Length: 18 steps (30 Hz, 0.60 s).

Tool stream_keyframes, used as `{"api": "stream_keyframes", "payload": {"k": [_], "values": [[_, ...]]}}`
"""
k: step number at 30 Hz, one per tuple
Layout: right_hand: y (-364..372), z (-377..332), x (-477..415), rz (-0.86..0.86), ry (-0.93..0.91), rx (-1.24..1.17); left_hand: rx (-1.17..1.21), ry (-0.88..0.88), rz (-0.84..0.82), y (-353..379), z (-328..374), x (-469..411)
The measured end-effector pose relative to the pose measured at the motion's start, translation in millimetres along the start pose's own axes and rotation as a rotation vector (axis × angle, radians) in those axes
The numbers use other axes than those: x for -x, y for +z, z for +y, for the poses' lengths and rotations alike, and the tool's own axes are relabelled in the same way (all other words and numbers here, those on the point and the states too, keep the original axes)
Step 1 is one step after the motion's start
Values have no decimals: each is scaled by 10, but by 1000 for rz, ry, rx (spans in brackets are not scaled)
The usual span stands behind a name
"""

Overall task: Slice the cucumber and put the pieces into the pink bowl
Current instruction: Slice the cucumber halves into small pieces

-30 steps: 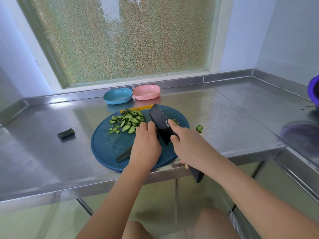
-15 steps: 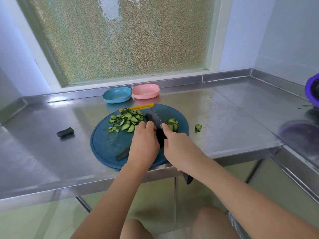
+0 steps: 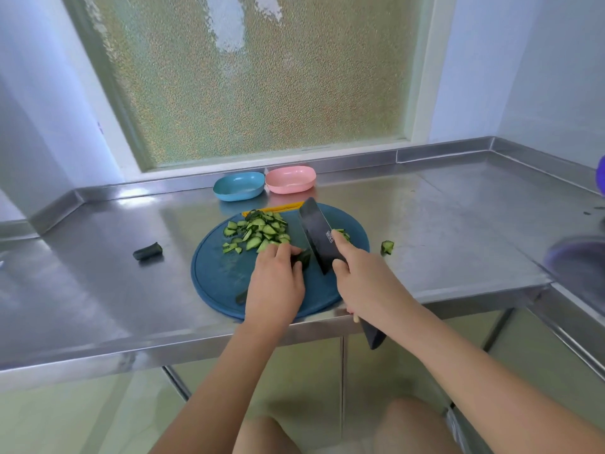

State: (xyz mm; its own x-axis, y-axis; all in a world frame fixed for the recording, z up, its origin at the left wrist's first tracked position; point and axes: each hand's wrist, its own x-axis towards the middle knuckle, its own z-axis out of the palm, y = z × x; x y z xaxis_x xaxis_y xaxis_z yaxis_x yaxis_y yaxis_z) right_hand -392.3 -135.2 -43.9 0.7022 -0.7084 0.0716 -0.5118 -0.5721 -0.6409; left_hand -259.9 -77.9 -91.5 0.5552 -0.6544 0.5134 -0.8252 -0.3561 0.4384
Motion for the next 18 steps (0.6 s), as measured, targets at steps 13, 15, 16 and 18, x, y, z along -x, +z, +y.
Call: {"api": "stream_keyframes", "payload": {"k": [13, 15, 16, 18], "values": [[-66, -53, -94, -64, -4, 39, -31, 19, -7, -6, 12, 5], [-79, -70, -107, -84, 0, 38, -32, 13, -18, -7, 7, -6], [-79, -81, -108, -93, 3, 41, -31, 10, -23, -9, 5, -11], [-85, -103, -123, -94, 10, 74, -24, 11, -27, -12, 7, -16]]}}
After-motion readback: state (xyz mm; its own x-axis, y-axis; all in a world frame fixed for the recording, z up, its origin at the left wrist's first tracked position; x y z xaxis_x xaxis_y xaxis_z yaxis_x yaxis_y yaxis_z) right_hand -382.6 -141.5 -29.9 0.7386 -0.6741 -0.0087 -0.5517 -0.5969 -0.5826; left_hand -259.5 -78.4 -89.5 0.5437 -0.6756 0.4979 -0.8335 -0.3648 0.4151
